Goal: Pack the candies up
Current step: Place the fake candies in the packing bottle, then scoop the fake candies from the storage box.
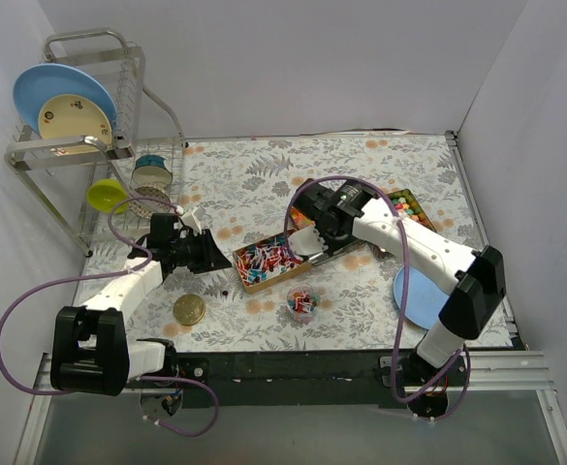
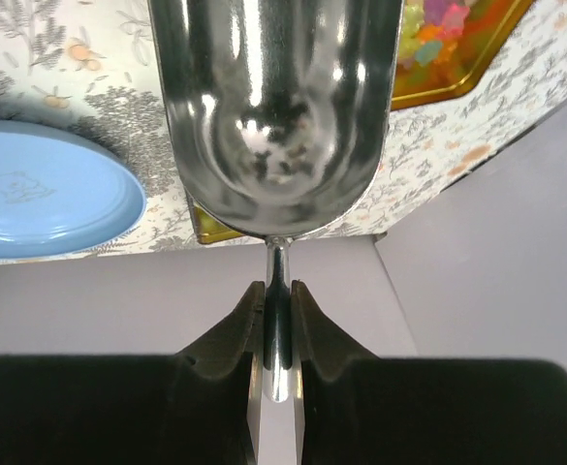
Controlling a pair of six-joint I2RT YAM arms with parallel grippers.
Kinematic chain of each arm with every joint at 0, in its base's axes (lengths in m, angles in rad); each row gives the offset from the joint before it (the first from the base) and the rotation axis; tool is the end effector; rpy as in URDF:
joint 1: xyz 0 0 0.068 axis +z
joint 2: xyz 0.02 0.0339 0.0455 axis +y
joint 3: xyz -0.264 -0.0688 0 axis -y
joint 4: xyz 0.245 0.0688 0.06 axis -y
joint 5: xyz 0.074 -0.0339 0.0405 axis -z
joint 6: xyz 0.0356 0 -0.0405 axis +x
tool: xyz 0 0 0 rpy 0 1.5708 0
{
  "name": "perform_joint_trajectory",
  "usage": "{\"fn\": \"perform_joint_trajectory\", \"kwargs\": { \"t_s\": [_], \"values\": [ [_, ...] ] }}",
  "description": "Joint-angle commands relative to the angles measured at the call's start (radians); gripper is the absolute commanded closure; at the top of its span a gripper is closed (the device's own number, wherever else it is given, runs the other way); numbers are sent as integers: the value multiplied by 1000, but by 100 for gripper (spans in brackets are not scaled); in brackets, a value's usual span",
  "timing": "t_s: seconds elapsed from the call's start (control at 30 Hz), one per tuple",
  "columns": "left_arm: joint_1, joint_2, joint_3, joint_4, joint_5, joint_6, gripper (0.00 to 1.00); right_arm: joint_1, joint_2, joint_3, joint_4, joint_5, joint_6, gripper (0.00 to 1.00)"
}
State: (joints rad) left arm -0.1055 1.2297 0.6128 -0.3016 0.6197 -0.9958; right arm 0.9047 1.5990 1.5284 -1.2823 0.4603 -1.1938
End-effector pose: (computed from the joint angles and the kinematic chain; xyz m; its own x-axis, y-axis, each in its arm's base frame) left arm 0.2253 -0.0446 0.1877 -0.7959 -0.6027 0.0572 -0.4259 0.4903 -0.7604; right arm 0.1972 0.2253 0.3166 0.3777 -0.8675 0.3237 -0.7984 -0.4821 -0.3607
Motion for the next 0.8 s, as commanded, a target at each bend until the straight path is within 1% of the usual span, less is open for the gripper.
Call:
{"fn": "perform_joint_trajectory", "kwargs": {
  "t_s": [0.0,0.03,0.07,0.2,0.27,0.3,0.4,0.57,0.77],
  "values": [
    [9,2,-24,41,-6,-56,91,-27,120,108,37,37,59,99],
    [7,7,-31,45,-6,-66,98,-24,140,119,40,58,63,99],
    [9,20,-34,51,-8,-79,100,-23,162,137,47,75,74,99],
    [9,54,-57,67,-6,-127,100,-20,269,199,87,149,66,99],
    [9,63,-80,82,-35,-170,100,-15,329,240,87,173,68,99],
    [7,77,-88,88,-41,-187,100,-13,349,287,77,179,68,99],
    [7,108,-97,110,-28,-216,100,-4,413,351,67,213,54,99],
    [7,152,-84,133,-23,-233,100,22,467,331,113,331,-10,99],
    [7,183,-81,154,5,-254,100,74,533,331,87,434,-36,99]
  ]
}}
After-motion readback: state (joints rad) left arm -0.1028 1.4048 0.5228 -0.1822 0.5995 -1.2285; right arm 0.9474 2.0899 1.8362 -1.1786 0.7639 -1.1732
